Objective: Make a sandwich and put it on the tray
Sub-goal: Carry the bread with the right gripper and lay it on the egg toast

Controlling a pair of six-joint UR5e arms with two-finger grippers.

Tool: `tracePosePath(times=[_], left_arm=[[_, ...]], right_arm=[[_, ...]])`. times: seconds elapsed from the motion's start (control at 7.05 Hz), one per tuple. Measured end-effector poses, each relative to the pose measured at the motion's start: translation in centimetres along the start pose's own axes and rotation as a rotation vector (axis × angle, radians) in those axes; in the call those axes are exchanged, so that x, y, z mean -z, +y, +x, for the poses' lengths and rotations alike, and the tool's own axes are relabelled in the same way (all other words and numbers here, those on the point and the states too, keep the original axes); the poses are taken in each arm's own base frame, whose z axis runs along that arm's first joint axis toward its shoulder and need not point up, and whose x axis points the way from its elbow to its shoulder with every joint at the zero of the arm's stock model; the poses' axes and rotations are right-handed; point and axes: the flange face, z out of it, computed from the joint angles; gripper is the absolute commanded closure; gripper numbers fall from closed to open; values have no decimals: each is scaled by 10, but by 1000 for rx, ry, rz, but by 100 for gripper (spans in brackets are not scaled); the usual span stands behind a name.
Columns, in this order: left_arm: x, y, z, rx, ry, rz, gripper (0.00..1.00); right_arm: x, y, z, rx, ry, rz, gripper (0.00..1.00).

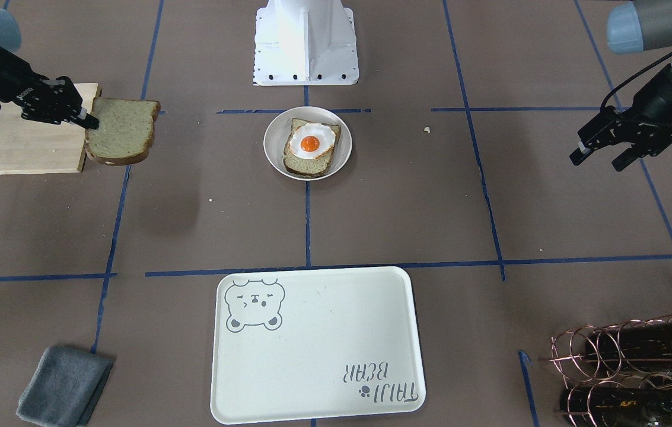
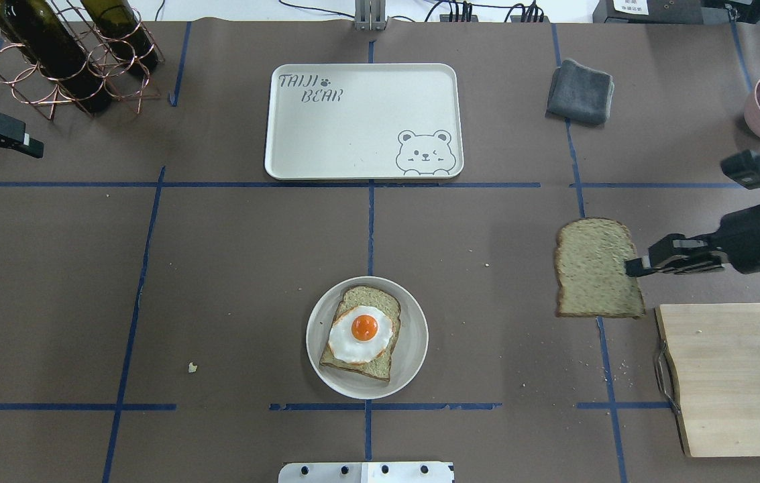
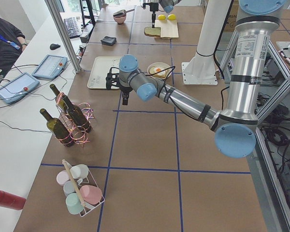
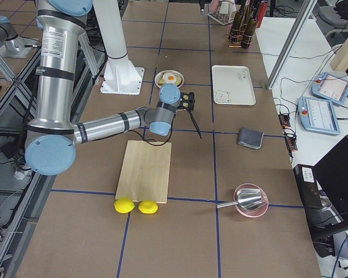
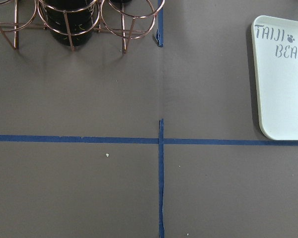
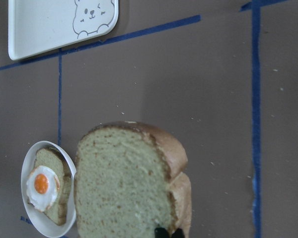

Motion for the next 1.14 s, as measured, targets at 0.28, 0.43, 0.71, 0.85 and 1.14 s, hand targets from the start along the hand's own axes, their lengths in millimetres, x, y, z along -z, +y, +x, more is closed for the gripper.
tracePosePath(times=[0.28,0.43,0.71,0.85,1.14], left_arm=[[0,0,0,7,0,0,0],[-1,0,-1,8,-1,-1,0],[-1,0,-1,9,-1,-1,0],[-1,0,-1,9,-2,-1,0],[-2,-1,-2,10,-2,-2,0]], right_arm=[[-68,5,-69,-34,-4,4,100],[-99,14,-104,-49,-9,0,100],[-150,35,-169,-52,9,-18,100],[-175,48,-194,-48,28,-17,100],[-210,63,-219,-45,67,-10,100]])
